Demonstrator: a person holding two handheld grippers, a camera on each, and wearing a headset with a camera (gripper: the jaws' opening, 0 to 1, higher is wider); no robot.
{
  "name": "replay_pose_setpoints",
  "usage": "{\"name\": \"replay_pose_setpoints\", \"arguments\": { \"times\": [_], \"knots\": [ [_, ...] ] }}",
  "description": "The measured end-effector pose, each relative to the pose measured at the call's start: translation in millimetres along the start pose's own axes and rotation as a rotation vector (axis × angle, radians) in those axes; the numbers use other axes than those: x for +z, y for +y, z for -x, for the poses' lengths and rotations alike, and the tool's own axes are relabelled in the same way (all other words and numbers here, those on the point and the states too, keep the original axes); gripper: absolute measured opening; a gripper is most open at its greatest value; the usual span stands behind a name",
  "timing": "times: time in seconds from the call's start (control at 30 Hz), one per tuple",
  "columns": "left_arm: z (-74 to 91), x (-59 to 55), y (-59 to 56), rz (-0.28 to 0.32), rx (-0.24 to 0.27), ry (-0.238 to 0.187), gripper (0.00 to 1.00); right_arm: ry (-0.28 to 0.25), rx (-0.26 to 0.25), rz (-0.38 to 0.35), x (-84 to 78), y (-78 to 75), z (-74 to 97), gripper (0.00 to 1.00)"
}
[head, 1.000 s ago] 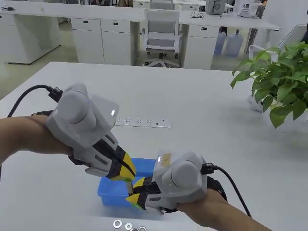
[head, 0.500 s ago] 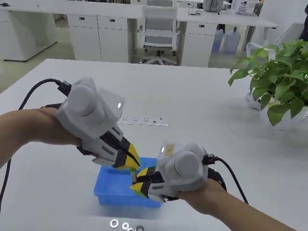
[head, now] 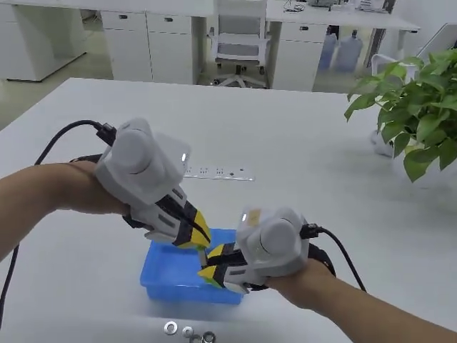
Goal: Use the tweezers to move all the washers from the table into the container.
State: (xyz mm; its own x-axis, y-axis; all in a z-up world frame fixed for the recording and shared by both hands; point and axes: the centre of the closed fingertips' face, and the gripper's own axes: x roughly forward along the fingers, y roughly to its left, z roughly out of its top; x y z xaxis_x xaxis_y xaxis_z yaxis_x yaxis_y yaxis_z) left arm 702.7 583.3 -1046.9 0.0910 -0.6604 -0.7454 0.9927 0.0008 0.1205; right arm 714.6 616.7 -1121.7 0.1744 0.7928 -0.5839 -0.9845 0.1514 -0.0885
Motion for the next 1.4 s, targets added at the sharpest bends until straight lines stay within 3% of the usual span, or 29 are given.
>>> {"name": "replay_pose_setpoints", "arguments": {
  "times": [0.2, 0.87, 1.4],
  "knots": [
    [-6.4, -6.2, 2.2, 0.014, 0.0, -0.001, 0.05, 0.013, 0.015, -0.008, -7.4, -1.1, -5.4, 0.11],
    [-16.0, -11.6, 15.8, 0.031, 0.004, -0.013, 0.05, 0.01, 0.012, -0.051, -15.7, -13.5, -10.6, 0.12],
    [-8.4, -4.6, 13.5, 0.018, 0.002, -0.018, 0.05, 0.01, 0.009, -0.029, -7.9, -9.8, -5.1, 0.12]
  ]
}}
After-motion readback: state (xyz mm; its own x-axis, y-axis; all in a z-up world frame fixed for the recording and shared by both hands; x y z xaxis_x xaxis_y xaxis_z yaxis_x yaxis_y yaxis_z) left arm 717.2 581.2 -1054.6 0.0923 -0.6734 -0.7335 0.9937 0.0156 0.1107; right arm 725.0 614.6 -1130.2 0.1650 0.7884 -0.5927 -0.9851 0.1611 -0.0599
